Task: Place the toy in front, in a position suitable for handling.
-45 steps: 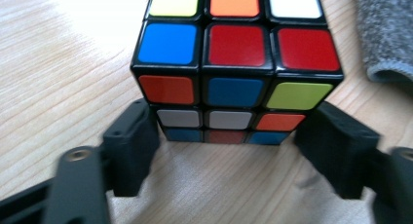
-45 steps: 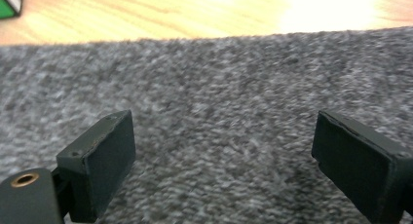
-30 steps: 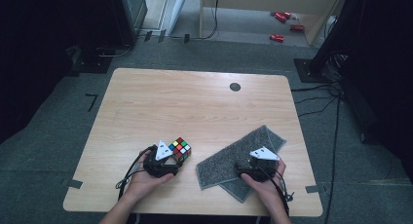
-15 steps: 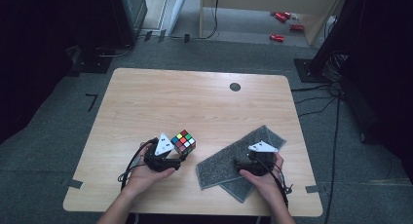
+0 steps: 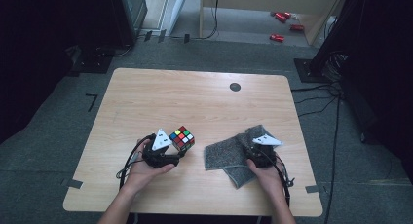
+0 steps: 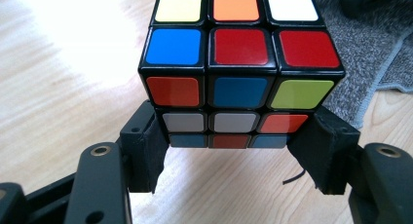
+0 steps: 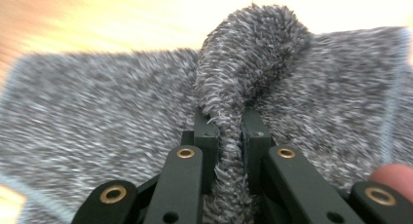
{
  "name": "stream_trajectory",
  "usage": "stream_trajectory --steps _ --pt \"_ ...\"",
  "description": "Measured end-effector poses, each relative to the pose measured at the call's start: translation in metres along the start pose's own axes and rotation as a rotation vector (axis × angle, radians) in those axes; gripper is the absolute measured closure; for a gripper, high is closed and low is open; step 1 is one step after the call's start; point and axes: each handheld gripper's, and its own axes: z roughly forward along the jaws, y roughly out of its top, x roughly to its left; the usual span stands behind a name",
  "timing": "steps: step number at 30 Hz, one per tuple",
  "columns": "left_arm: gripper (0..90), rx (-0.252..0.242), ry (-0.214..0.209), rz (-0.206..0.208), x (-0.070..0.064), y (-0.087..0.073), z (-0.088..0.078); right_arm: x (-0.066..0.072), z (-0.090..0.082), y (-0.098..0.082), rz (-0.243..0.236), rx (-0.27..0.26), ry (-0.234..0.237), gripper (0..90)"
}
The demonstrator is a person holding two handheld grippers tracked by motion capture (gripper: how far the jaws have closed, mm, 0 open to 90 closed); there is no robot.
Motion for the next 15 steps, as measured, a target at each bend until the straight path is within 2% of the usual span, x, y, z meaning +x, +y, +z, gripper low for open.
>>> stream_trajectory --steps 2,3,5,7,10,13,14,15 --pt "35.5 -0.002 -0.004 -0.031 0.002 -0.003 0.002 0.003 -0.005 0.002 0.004 -0.050 0.024 82.4" --pt "35.5 -0.005 -0.003 -0.043 0.002 -0.003 0.003 0.003 -0.005 0.002 0.004 -0.050 0.024 82.4" --pt "35.5 -0.007 -0.011 -0.052 0.001 -0.004 0.004 0.009 -0.010 0.007 -0.007 -0.082 0.040 82.4" --pt "35.5 0.001 -0.008 -0.038 -0.003 -0.003 0.005 0.020 -0.020 0.014 -0.013 -0.135 0.084 82.5" --pt "35.5 0.000 -0.020 -0.026 -0.007 -0.002 0.004 0.026 -0.025 0.019 -0.039 -0.157 0.099 82.6" --pt "35.6 0.007 -0.036 -0.004 -0.010 -0.001 0.004 0.037 -0.035 0.028 -0.064 -0.208 0.163 82.8" --pt "35.6 0.014 -0.046 0.018 -0.013 0.000 0.004 0.044 -0.040 0.033 -0.065 -0.239 0.200 82.8" --pt "35.6 0.014 -0.046 0.018 -0.013 0.000 0.004 0.044 -0.040 0.033 -0.065 -0.239 0.200 82.8"
